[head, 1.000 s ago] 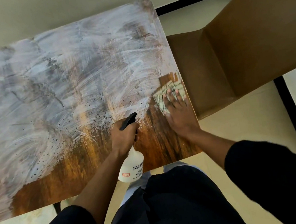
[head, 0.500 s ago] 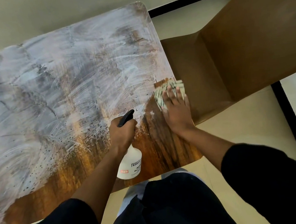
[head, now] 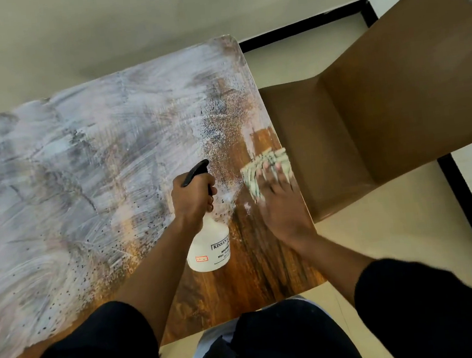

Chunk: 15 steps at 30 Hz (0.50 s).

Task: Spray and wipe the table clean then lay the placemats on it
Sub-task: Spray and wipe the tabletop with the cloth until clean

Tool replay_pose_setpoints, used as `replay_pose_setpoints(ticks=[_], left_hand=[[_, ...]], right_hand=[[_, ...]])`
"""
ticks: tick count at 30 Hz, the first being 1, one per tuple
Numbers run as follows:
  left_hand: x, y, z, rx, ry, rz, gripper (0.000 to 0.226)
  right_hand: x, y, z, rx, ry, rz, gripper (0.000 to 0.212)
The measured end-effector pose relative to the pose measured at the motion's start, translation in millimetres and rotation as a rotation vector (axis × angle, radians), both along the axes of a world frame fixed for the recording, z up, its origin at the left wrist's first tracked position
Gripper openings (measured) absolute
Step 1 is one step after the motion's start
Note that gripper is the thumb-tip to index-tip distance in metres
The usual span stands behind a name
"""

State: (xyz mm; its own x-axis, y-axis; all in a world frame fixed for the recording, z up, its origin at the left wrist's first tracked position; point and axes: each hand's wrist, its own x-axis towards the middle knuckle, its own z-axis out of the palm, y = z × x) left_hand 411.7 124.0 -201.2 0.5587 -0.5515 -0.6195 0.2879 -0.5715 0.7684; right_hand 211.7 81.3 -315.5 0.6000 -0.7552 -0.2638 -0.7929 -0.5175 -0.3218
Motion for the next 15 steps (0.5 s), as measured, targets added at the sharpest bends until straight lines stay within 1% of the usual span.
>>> replay_pose_setpoints(ticks=[3,6,7,10,13,15], left_hand=[[1,-4,-2,0.017,0.007,-0.019,0.045],[2,-5,-5,0.053,0.002,-0.048,0.032],[3,-5,-7,0.065,-0.005,-0.061,0.028],[3,-7,-11,0.082,-0.008,-0.099,0.028],[5,-12,-14,0.086,0.009,-0.105,0.021],[7,-13,-13,0.08,0.005,-0.116,0.022]], right_hand=[[-22,43,-3,-0.024,0.01,0.0,0.069],[-33,57,-10,-0.016,0.037,0.036,0.068],[-33,55,-10,-0.016,0.037,0.039,0.068],[-23,37,-11,-0.028,0.043,0.046,0.068],[2,1,-8,-0.02,0.031,0.006,0.066],[25,-30,-7,-0.012,0.004,-0.031,0.065]])
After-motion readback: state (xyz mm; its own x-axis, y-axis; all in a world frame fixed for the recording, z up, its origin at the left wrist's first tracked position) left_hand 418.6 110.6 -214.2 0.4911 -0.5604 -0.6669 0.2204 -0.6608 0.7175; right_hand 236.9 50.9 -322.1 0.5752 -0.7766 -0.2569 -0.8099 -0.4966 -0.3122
